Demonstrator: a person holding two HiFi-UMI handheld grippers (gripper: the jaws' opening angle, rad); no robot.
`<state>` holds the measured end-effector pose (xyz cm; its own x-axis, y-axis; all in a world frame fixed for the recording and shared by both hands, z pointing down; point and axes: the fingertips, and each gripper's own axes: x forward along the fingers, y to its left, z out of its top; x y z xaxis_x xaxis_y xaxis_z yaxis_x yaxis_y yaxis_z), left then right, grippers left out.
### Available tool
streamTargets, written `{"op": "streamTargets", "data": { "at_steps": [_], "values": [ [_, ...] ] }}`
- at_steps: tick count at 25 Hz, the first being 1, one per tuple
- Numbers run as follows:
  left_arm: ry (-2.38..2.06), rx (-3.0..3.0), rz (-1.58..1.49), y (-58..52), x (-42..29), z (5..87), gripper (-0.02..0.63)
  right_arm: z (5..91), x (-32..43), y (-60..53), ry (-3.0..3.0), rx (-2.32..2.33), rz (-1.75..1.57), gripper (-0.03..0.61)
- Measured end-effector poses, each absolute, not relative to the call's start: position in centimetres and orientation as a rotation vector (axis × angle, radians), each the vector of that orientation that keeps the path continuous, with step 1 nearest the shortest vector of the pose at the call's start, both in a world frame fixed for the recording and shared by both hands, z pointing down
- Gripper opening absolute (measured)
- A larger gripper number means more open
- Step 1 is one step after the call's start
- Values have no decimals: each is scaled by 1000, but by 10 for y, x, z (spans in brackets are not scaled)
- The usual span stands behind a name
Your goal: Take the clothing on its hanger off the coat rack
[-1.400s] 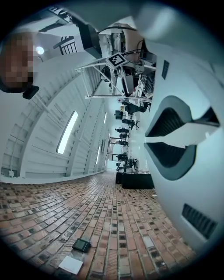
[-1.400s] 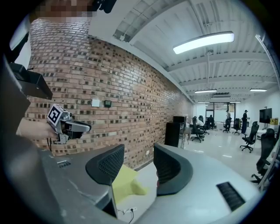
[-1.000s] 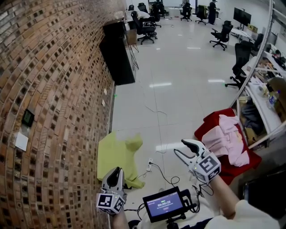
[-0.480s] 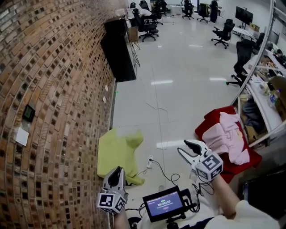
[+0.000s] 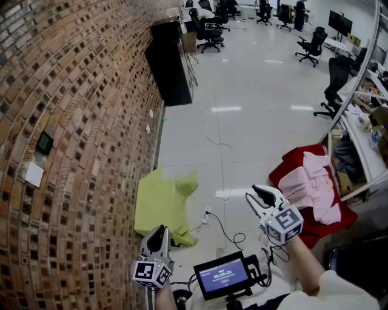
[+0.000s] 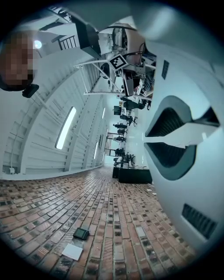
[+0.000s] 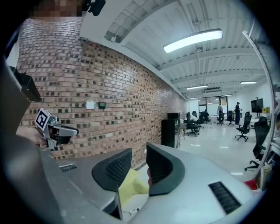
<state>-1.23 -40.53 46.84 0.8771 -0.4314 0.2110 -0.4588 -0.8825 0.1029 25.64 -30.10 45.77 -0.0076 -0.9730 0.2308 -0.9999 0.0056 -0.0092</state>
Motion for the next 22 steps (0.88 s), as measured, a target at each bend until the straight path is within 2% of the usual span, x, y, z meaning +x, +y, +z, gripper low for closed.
{"op": "streamTargets", "data": {
  "at_steps": [22],
  "values": [
    [-668, 2896, 268, -400, -12, 471, 44, 458, 250, -293, -2106, 2108, 244, 107]
  ]
}}
